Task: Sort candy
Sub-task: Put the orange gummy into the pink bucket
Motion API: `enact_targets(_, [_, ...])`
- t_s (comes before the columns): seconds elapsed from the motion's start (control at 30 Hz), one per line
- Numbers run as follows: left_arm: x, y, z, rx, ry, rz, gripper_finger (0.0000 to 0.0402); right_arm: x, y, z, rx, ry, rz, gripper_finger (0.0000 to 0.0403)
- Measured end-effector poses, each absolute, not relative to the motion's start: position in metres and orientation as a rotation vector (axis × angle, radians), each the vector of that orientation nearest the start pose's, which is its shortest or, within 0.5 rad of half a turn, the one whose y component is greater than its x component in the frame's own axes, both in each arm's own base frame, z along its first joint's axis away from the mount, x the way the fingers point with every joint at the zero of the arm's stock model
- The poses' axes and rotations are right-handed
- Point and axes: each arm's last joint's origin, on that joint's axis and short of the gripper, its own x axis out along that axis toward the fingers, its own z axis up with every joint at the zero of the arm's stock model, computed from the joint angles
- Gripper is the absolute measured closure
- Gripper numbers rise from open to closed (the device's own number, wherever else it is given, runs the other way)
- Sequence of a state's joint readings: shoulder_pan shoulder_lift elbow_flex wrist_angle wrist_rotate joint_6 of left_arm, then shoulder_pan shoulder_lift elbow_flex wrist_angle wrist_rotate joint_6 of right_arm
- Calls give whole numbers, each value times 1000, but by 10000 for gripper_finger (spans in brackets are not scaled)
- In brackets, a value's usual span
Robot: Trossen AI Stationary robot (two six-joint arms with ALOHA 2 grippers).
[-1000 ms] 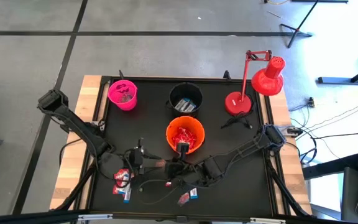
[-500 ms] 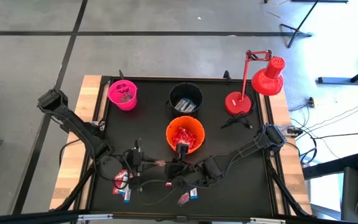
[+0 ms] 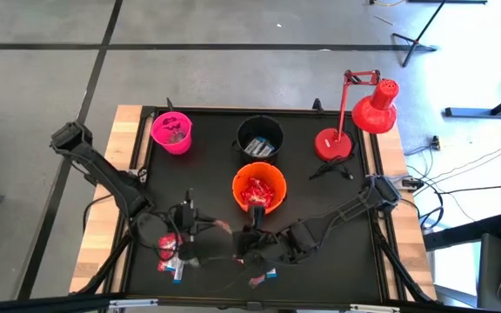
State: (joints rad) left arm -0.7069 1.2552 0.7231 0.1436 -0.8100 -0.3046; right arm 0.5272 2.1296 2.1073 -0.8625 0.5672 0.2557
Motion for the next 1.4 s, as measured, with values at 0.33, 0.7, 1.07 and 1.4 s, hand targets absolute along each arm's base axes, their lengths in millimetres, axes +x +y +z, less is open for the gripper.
enact_targets(0.33, [193, -133, 268, -19, 231, 277, 401, 388, 242, 335, -284, 701, -155, 339])
enact_targets(0.7, [134, -29, 275, -121, 317, 842, 402, 377, 256, 336, -304, 677, -157, 308])
enact_targets(1.07, [100, 35, 267, -305, 510, 1243, 401, 378, 255, 336, -308, 678, -156, 308])
enact_targets(1.4, [100, 62, 259, -353, 731, 1278, 397, 378, 255, 336, -308, 678, -155, 308])
